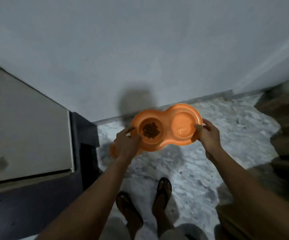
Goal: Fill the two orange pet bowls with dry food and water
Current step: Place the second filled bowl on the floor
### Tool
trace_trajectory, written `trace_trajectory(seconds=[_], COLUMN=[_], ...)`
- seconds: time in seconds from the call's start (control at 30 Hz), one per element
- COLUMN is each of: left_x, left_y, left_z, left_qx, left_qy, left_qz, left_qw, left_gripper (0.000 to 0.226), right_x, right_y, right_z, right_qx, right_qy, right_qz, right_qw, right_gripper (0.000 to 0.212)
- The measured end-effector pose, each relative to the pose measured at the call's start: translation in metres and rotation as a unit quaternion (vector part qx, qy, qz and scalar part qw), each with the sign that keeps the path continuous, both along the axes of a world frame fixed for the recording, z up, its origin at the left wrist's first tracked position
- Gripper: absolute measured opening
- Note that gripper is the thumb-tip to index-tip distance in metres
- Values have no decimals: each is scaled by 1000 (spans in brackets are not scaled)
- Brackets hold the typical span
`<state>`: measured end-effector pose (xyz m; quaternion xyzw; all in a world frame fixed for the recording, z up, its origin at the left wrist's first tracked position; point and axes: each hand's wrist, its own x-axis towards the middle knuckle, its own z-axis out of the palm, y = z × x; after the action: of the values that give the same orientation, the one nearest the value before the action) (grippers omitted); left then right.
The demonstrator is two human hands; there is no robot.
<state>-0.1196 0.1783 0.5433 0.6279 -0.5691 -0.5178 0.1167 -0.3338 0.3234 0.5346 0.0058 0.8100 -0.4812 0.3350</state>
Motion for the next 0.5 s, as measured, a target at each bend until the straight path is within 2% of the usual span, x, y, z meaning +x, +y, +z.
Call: trace_trajectory(seconds=[0.1, 0.37, 0.5], left_x=[-30, -82, -99], left_y=[1, 4, 8], left_z=[-102, -419, -527], left_qx=[11, 38, 35], left_qy=[1, -24, -49], left_qz=[9, 9, 8], left_qw=[1000, 999, 998], left_gripper=[33, 28, 29], right_x=[-27, -87, -105], right_y=[0, -6, -12], right_z=[-105, -411, -526], right_qx=[27, 78, 85], right_qy=[-15, 1, 11], right_qz=[0, 43, 59], right_qw=[1000, 996, 995], right_gripper=[29, 12, 13])
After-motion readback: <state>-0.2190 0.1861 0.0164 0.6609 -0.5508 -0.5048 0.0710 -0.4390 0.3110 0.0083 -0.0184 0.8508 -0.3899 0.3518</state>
